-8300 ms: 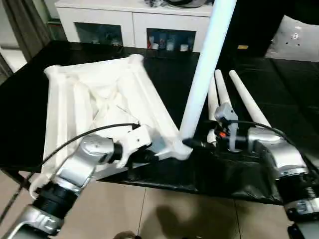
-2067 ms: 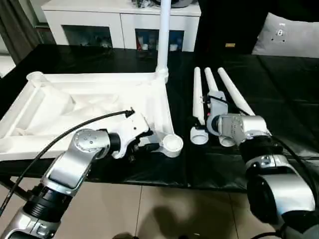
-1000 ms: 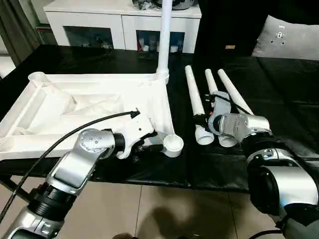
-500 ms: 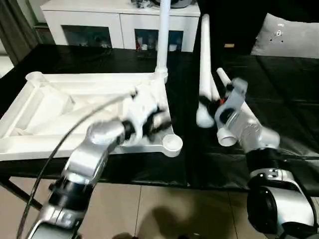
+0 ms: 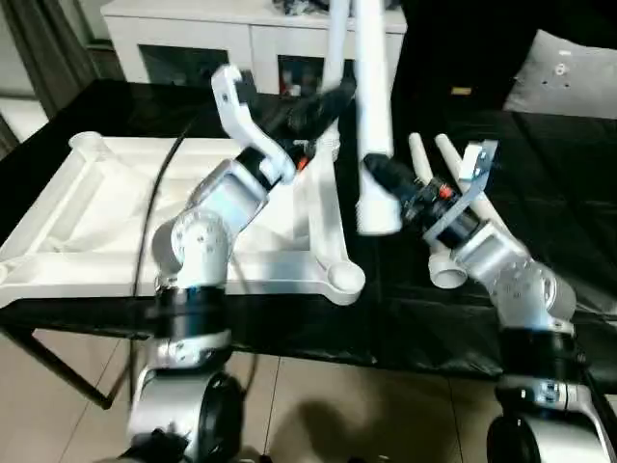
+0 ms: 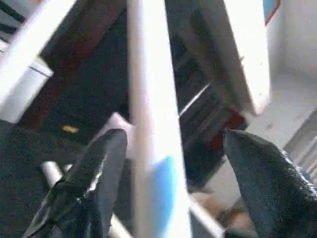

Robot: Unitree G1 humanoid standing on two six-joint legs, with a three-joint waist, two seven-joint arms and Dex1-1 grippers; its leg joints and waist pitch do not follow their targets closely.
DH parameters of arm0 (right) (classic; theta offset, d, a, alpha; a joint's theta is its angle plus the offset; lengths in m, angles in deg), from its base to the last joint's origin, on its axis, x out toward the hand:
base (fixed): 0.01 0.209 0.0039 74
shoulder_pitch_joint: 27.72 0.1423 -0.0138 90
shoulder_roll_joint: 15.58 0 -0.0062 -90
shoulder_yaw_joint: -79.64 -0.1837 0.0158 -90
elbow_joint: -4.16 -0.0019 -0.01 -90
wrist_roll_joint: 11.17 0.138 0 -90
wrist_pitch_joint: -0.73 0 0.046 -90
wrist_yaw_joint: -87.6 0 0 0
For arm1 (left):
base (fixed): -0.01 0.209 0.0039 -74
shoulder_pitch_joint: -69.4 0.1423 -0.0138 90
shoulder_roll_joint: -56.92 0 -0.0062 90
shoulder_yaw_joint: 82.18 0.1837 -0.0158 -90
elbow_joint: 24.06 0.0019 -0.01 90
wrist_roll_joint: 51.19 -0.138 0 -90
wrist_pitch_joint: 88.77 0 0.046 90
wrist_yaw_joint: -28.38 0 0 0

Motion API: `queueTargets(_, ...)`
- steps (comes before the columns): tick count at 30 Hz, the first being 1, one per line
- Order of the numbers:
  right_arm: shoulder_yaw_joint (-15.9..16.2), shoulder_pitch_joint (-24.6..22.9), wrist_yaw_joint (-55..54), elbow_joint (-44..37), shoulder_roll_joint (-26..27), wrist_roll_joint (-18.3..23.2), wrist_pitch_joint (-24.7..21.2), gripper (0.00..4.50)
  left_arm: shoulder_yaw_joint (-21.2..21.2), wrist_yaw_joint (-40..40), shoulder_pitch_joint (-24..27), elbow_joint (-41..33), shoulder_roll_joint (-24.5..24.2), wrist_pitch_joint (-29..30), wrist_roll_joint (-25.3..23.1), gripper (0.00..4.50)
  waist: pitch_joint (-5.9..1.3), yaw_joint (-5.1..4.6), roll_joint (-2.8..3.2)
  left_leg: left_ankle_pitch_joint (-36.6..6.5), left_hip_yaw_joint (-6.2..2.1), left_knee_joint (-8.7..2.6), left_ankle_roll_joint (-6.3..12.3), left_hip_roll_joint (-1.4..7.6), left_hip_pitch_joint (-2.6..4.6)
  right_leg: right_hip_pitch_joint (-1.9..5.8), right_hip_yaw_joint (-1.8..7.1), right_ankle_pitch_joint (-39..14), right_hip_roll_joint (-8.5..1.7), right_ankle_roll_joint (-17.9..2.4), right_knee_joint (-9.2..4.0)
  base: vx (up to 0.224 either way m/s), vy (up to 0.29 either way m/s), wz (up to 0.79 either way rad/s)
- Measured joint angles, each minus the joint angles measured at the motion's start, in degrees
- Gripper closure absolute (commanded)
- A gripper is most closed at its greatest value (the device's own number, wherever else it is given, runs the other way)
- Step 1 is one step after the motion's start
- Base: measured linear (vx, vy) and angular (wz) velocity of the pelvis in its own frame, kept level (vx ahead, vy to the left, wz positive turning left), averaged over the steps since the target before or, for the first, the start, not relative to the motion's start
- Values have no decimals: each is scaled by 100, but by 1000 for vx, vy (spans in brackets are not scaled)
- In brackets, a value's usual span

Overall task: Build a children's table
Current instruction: Pick table leg

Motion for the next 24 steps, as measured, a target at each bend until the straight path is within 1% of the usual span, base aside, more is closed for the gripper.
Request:
queueTargets(2, 87, -114, 159, -249, -1, 147, -155, 262, -66, 76, -55, 48, 65, 199, 179, 59, 0, 25, 0, -3, 0, 0, 5, 0, -3, 0, -1, 1, 0, -2, -5, 0, 0, 0)
queueTargets(6, 215, -232, 315, -474, 1, 277, -290, 262, -67, 160, -60, 65, 123, 477, 473, 59, 0, 59, 0, -8, 0, 0, 11, 0, -5, 0, -3, 0, -1, 0, -10, 0, 0, 0)
queueTargets(8, 253, -294, 365, -509, -4, 308, -304, 262, -58, 207, -60, 50, 145, 601, 531, 59, 0, 74, -1, -8, 0, 0, 11, 0, -5, 0, -3, -3, -1, 4, -11, 0, 0, 0)
queueTargets(13, 340, -345, 380, -513, -11, 311, -368, 262, -57, 301, -49, 25, 160, 662, 584, 59, 0, 80, -1, -7, -1, 0, 9, 0, -4, 0, -3, -7, -1, 14, -10, 0, 0, 0)
queueTargets(15, 382, -346, 376, -513, -29, 308, -367, 262, -43, 330, -21, -7, 160, 699, 598, 88, 0, 80, -1, -7, -1, 0, 9, 0, -4, 1, -3, -7, -1, 15, -10, 0, 0, 0)
queueTargets(16, 385, -346, 375, -513, -30, 305, -364, 262, -32, 343, 11, -39, 161, 704, 602, 88, 0, 80, -1, -7, -1, -1, 9, 0, -4, 1, -3, -7, -1, 15, -11, 0, 0, 0)
queueTargets(17, 402, -346, 366, -513, -37, 273, -325, 262, -14, 359, 52, -63, 157, 703, 601, 106, 0, 81, -1, -7, -1, -1, 9, 0, -4, 1, -3, -8, -1, 17, -11, 0, 0, 0)
queueTargets(18, 433, -347, 350, -513, -47, 227, -269, 262, 16, 370, 77, -82, 152, 694, 590, 106, 1, 83, -1, -7, -1, -1, 9, 0, -5, 1, -4, -8, -1, 17, -12, 0, 0, 0)
queueTargets(19, 458, -349, 347, -513, -48, 178, -209, 262, 47, 381, 109, -116, 150, 674, 573, 116, 0, 83, -1, -7, -1, -2, 9, 0, -4, 1, -3, -8, -1, 17, -13, 0, 0, 0)
queueTargets(21, 583, -377, 341, -543, -56, -8, 14, 262, 105, 400, 171, -174, 143, 611, 467, 130, 0, 81, -1, -8, -1, -3, 9, 0, -5, 1, -4, -9, -1, 19, -14, 0, 0, 0)
queueTargets(22, 643, -393, 340, -543, -55, -92, 122, 262, 166, 404, 217, -215, 130, 547, 390, 130, 1, 81, -1, -8, -1, -4, 9, 0, -5, 1, -4, -9, -1, 19, -15, 0, 0, 0)
queueTargets(24, 763, -409, 258, -536, -44, -322, 355, 262, 320, 429, 316, -263, 105, 365, 132, 150, 1, 77, -1, -8, -2, -4, 8, 0, -6, 1, -5, -9, -1, 21, -16, 0, 0, 0)
